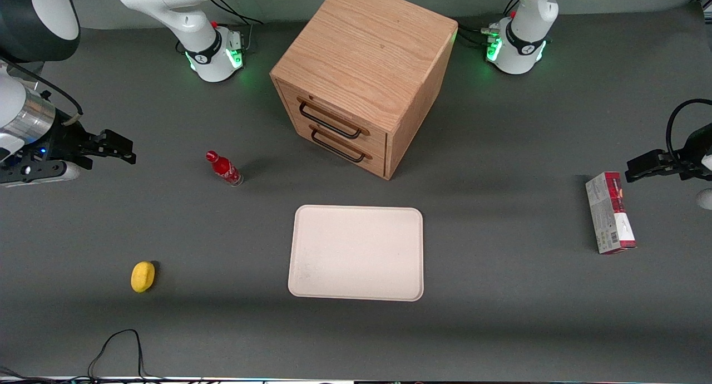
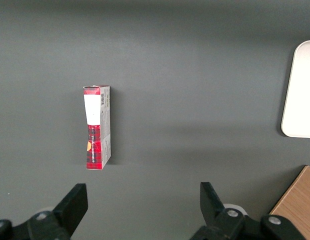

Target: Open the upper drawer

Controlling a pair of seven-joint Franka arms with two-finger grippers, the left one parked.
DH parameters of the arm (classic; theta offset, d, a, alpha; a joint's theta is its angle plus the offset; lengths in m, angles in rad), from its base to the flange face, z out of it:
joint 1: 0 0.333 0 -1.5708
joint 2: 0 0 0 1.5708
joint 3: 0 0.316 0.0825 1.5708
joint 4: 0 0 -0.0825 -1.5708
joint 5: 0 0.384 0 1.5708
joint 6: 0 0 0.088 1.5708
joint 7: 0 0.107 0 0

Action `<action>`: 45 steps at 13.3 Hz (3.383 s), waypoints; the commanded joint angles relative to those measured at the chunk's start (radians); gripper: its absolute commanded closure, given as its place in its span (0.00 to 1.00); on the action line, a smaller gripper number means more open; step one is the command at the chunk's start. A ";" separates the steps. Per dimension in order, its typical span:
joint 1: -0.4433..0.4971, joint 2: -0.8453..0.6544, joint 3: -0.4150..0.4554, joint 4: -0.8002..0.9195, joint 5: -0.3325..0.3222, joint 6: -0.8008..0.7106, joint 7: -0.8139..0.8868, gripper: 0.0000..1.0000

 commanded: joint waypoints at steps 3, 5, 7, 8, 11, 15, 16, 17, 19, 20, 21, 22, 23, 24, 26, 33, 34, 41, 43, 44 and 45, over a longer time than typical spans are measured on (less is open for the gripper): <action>0.032 0.022 -0.014 0.062 -0.019 -0.078 -0.003 0.00; 0.027 0.022 -0.011 0.066 -0.019 -0.087 -0.003 0.00; 0.026 0.042 -0.015 0.097 -0.001 -0.134 -0.001 0.00; 0.024 0.053 -0.018 0.126 0.019 -0.162 -0.003 0.00; 0.043 0.134 0.000 0.198 0.025 -0.179 0.008 0.00; 0.122 0.203 0.011 0.249 0.053 -0.203 0.012 0.00; 0.150 0.210 0.011 0.255 0.077 -0.203 0.015 0.00; 0.193 0.226 0.011 0.257 0.111 -0.190 -0.001 0.00; 0.256 0.269 0.011 0.261 0.165 -0.153 -0.006 0.00; 0.299 0.272 0.011 0.260 0.185 -0.116 -0.007 0.00; 0.343 0.274 0.011 0.261 0.180 -0.105 -0.021 0.00; 0.392 0.291 0.009 0.276 0.174 -0.092 -0.082 0.00; 0.411 0.305 0.009 0.287 0.173 -0.064 -0.146 0.00; 0.412 0.321 0.011 0.289 0.186 -0.055 -0.197 0.00; 0.475 0.343 0.022 0.292 0.177 -0.039 -0.219 0.00; 0.575 0.392 0.025 0.283 0.185 -0.007 -0.251 0.00; 0.590 0.403 0.025 0.283 0.185 -0.007 -0.251 0.00; 0.616 0.435 0.023 0.257 0.182 -0.007 -0.251 0.00; 0.616 0.437 0.025 0.235 0.182 -0.006 -0.251 0.00; 0.618 0.437 0.025 0.212 0.180 0.000 -0.253 0.00; 0.618 0.438 0.025 0.191 0.180 0.014 -0.253 0.00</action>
